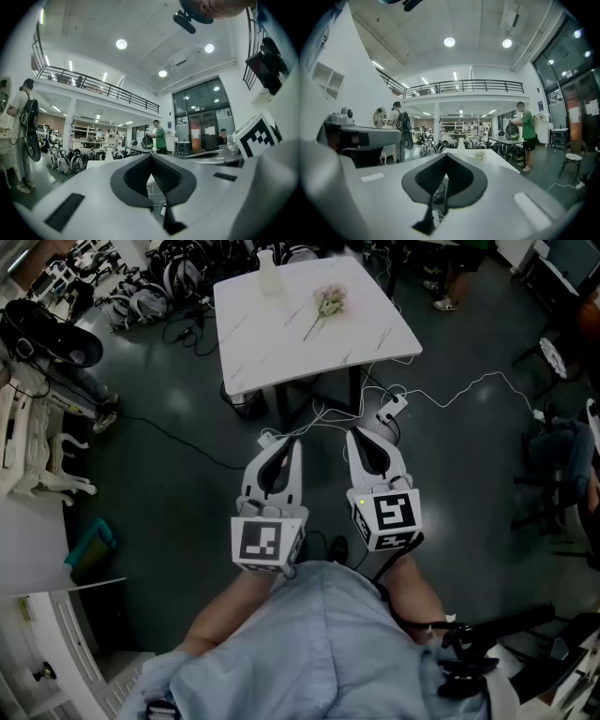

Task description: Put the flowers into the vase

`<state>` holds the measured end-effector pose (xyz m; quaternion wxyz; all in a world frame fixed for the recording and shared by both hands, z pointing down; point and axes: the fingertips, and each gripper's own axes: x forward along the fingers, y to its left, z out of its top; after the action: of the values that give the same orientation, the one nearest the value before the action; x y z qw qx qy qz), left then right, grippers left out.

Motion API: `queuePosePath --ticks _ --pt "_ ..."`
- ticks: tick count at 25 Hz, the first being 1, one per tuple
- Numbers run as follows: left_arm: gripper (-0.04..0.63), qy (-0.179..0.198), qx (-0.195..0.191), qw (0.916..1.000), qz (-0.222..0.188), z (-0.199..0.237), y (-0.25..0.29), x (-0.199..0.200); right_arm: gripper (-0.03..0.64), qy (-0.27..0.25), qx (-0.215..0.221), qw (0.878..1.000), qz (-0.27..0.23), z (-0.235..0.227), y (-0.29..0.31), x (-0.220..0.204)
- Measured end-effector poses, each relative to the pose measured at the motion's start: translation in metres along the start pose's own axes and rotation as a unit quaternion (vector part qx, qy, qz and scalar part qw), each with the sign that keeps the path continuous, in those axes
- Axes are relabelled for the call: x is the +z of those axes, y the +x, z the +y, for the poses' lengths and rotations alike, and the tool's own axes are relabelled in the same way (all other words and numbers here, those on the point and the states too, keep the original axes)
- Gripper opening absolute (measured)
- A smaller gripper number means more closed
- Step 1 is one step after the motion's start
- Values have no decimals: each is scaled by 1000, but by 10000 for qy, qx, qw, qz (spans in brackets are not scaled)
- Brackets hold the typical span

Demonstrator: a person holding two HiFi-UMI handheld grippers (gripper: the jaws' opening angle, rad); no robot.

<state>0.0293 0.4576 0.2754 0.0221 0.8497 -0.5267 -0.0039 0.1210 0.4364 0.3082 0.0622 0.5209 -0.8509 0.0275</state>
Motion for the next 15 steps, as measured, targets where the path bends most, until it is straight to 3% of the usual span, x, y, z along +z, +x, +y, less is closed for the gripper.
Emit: queuePosePath --ticks 15 --pt "5 56 132 9999 -29 -49 12 -4 2 130 241 9996 23 -33 -26 -9"
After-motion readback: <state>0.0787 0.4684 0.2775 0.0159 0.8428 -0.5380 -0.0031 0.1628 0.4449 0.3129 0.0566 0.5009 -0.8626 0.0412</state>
